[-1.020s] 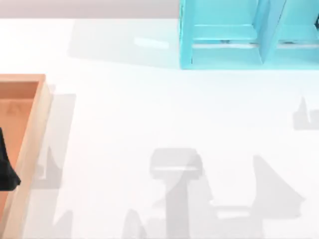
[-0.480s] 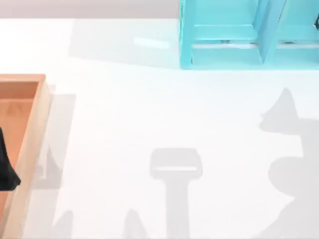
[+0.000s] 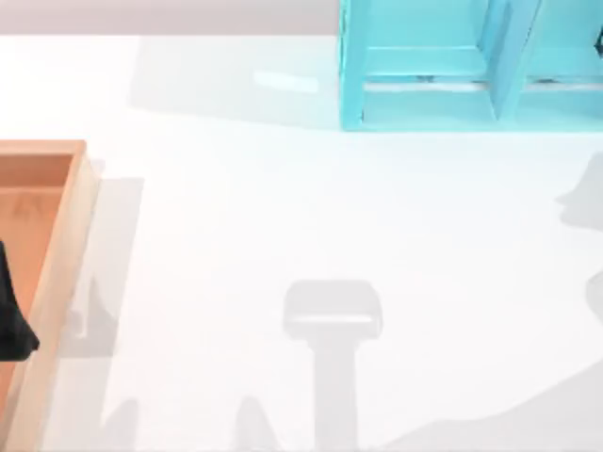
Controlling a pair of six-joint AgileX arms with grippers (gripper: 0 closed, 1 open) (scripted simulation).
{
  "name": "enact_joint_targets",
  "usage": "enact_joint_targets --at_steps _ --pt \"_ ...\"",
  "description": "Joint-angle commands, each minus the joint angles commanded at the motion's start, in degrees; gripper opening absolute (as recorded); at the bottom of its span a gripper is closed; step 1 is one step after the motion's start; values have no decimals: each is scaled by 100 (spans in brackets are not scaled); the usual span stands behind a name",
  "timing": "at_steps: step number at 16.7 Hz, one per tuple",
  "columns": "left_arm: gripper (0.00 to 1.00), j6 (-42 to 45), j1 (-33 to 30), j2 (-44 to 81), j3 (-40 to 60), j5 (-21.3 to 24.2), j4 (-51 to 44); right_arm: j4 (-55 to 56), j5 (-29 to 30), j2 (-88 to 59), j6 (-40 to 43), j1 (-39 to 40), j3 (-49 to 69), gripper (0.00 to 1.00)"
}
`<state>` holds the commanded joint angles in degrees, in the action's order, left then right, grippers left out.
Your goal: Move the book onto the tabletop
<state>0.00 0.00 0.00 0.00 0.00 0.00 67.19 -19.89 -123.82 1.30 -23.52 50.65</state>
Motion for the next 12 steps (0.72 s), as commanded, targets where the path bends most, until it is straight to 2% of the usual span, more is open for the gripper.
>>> enact_joint_targets --at_steps 6,12 --pt "100 0 0 0 0 0 0 -100 51 -108 -1 55 195 100" --pt "100 0 0 0 0 0 0 -777 277 -932 -24 266 1720 100"
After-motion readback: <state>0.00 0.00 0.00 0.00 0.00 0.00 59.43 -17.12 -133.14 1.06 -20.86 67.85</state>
